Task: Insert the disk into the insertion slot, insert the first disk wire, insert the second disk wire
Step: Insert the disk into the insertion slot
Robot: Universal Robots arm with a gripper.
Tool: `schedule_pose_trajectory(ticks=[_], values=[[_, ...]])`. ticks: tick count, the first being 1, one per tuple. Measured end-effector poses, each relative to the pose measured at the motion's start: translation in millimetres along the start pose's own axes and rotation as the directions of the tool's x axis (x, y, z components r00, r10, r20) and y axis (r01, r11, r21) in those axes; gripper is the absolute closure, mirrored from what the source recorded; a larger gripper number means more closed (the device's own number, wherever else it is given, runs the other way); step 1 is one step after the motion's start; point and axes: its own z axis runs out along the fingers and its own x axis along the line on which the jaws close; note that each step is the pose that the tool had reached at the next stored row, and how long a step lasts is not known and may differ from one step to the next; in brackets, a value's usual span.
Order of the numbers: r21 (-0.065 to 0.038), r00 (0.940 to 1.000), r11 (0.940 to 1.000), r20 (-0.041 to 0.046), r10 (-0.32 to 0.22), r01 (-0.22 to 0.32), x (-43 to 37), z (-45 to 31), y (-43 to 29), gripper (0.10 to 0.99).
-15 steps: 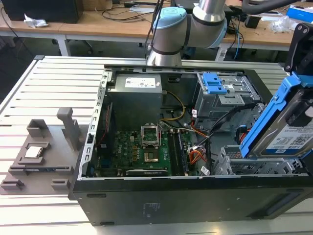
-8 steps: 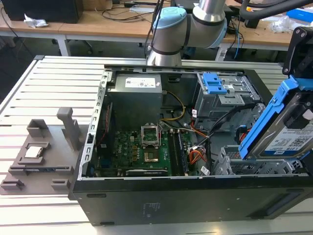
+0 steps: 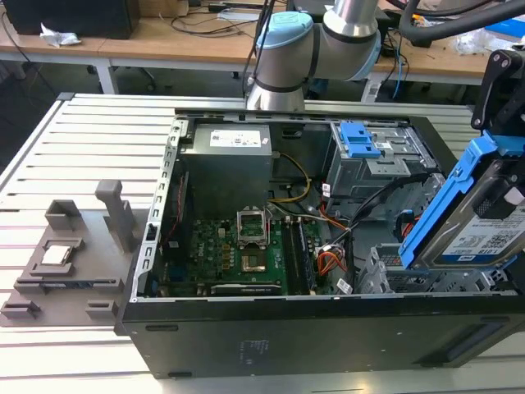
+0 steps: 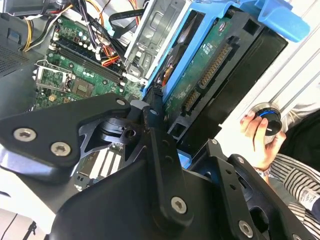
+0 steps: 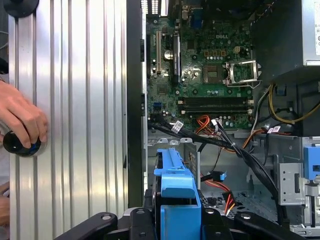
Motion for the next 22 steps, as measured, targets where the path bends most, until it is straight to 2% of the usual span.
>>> schedule_pose_trajectory(ticks=[10,14,18,22], values=[[0.0,1.0,1.0,0.0001,0.0,0.0,-0.8,6.9,-0.3,0.725],[0.0,1.0,1.0,0.0,0.0,0.0,-5.5,8.7,-0.3,0.725],[0.0,1.0,1.0,0.0,0.0,0.0,-16.8,12.7,-0.2,0.725],[0.0,1.0,1.0,0.0001,0.0,0.0,-18.6,17.0,-0.2,0.725]])
